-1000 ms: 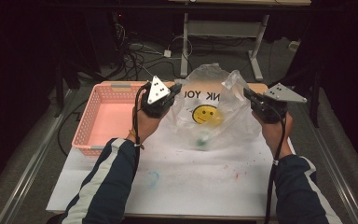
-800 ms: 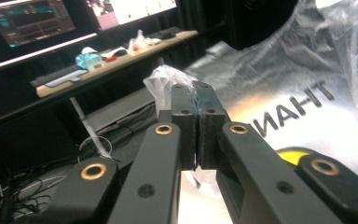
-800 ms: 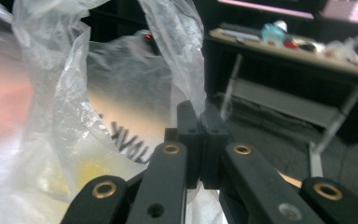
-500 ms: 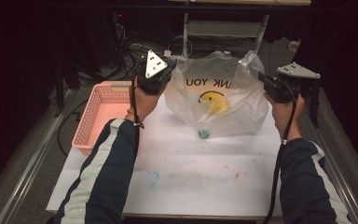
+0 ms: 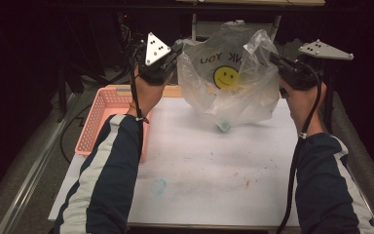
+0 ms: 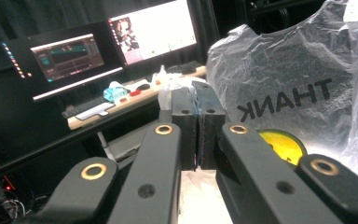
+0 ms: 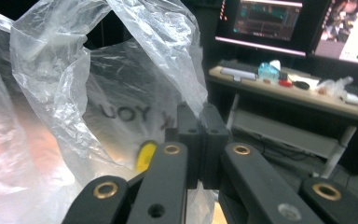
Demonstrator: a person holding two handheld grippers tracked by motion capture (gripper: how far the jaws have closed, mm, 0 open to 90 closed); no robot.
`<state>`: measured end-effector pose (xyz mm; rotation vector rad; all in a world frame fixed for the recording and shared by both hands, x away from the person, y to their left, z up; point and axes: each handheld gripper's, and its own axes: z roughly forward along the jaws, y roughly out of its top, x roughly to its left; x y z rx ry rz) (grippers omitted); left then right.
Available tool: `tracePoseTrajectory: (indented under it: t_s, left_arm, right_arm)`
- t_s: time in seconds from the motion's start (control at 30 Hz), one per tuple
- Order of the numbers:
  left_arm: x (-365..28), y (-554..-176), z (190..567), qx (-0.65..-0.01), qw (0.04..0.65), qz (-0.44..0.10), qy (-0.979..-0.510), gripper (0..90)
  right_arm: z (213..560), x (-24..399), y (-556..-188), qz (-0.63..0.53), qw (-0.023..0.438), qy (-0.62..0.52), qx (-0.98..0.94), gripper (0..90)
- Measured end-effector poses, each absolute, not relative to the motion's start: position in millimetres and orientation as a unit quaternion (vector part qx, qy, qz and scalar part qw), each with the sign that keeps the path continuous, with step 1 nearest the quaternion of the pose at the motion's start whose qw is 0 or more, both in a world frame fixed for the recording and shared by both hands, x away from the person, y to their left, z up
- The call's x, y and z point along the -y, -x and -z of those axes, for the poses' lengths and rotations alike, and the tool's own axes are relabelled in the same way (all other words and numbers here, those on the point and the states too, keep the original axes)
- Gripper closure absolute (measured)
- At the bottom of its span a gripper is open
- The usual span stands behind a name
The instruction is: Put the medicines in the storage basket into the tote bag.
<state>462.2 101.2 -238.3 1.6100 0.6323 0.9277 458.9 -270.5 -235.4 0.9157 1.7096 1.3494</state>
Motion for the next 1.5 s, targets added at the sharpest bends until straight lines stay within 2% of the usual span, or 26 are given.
tracePoseTrajectory:
  t_s: [0.3,0.4,0.63,0.8,0.9,0.97,1.07,1.13,1.2,1.5]
  left_arm:
    - [-104,-460,237,-0.274,0.561,-0.383,-0.681,86.4]
    - [-100,-462,245,-0.273,0.556,-0.375,-0.690,80.4]
    - [-96,-465,264,-0.270,0.540,-0.367,-0.707,75.7]
    - [-96,-467,273,-0.282,0.532,-0.362,-0.712,60.6]
    - [-97,-465,279,-0.283,0.536,-0.362,-0.708,46.9]
    - [-98,-464,283,-0.286,0.534,-0.364,-0.707,34.7]
    - [-102,-461,288,-0.283,0.545,-0.349,-0.708,27.2]
    - [-105,-459,292,-0.276,0.550,-0.337,-0.712,25.9]
    - [-106,-457,297,-0.271,0.551,-0.328,-0.718,21.0]
    - [-113,-445,312,-0.252,0.570,-0.283,-0.729,17.0]
  right_arm:
    - [217,275,-454,-0.529,0.400,-0.357,-0.657,90.0]
    - [226,277,-460,-0.516,0.404,-0.368,-0.660,90.0]
    - [255,286,-478,-0.473,0.405,-0.399,-0.673,90.0]
    - [267,296,-488,-0.447,0.406,-0.420,-0.678,90.0]
    - [275,299,-491,-0.437,0.403,-0.430,-0.679,90.0]
    - [279,301,-493,-0.432,0.400,-0.435,-0.681,90.0]
    - [286,305,-496,-0.428,0.398,-0.443,-0.680,90.0]
    - [288,308,-497,-0.426,0.398,-0.448,-0.678,90.0]
    - [289,311,-499,-0.422,0.399,-0.451,-0.677,90.0]
    - [293,324,-500,-0.411,0.399,-0.469,-0.672,90.0]
